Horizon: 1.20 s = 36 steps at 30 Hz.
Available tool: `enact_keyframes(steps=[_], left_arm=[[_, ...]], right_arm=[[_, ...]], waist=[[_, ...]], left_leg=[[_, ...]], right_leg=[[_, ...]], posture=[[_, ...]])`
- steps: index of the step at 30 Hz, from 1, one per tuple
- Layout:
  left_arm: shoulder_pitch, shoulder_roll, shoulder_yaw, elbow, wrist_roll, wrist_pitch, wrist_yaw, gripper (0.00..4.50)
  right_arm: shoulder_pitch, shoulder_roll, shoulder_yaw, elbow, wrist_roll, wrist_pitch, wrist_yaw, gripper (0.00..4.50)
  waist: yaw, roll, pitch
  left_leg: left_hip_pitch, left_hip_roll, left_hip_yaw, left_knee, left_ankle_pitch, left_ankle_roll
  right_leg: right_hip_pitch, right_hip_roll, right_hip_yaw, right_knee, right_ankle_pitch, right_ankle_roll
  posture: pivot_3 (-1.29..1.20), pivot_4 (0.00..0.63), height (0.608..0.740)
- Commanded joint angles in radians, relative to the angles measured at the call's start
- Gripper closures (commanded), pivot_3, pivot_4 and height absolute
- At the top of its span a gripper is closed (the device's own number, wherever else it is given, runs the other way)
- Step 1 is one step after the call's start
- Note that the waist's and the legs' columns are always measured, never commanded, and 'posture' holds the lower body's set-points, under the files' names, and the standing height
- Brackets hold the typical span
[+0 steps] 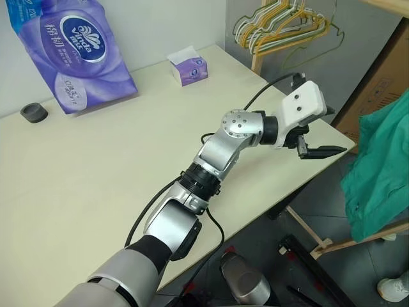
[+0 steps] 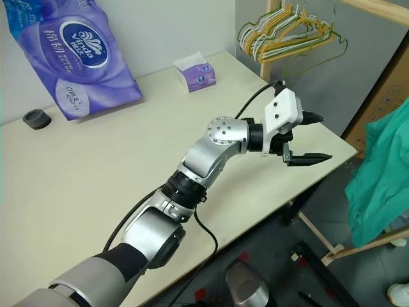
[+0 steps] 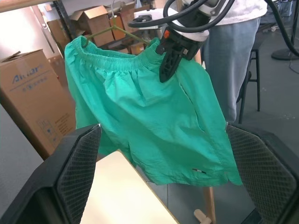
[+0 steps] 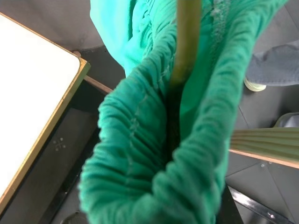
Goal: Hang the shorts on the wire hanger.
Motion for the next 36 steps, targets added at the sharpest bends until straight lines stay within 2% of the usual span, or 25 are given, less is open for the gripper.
enact_keyframes(steps=[1,14,15,17,27,36], left_arm=[[-0.067,-0.030,0.058,0.023,-0.063,0.006,-0.028,0.01],[-0.099,-0.041,0.084,0.077,-0.095,0.027,-0.100,0.01],[-0.099,-0.041,0.083,0.077,-0.094,0.027,-0.101,0.00],[-0.098,-0.041,0.080,0.078,-0.089,0.022,-0.103,0.00],[-0.093,-0.040,0.071,0.072,-0.075,0.009,-0.107,0.00],[-0.090,-0.040,0.070,0.072,-0.074,0.009,-0.113,0.00]], right_arm=[[-0.004,-0.005,-0.035,-0.015,0.012,-0.008,-0.014,4.50],[0.016,0.000,-0.046,-0.050,0.027,-0.018,-0.012,4.50],[0.016,0.000,-0.048,-0.052,0.029,-0.016,-0.015,4.01],[0.016,0.002,-0.057,-0.062,0.036,-0.011,-0.020,3.57],[-0.054,-0.005,-0.184,-0.099,0.024,-0.008,-0.144,0.12],[-0.090,0.021,-0.233,-0.248,-0.006,-0.030,-0.281,0.06]], waist=[[-0.001,0.000,0.000],[-0.003,0.000,0.000],[-0.003,0.000,0.000],[-0.003,0.001,0.000],[-0.004,0.002,-0.001],[-0.004,0.002,-0.001]], left_leg=[[0.000,0.000,0.000,0.000,0.000,0.000],[0.001,0.000,0.001,0.000,0.000,0.000],[0.001,0.000,0.002,0.000,0.000,0.000],[0.001,0.000,0.002,0.000,0.000,0.000],[0.001,0.000,0.002,0.000,0.000,0.000],[0.001,0.000,0.002,0.000,0.000,0.000]], right_leg=[[0.000,0.000,0.000,0.000,0.000,0.000],[0.000,0.000,0.000,0.000,0.000,0.000],[0.000,0.000,0.000,0.000,0.000,0.001],[0.000,0.000,0.000,0.000,0.000,0.001],[0.000,0.000,0.000,0.000,0.000,0.001],[0.000,0.000,0.000,0.000,0.000,0.001]], posture=[[-0.61,0.203,0.740],[-0.61,0.194,0.740],[-0.61,0.194,0.740],[-0.61,0.190,0.740],[-0.62,0.185,0.740],[-0.63,0.184,0.740]])
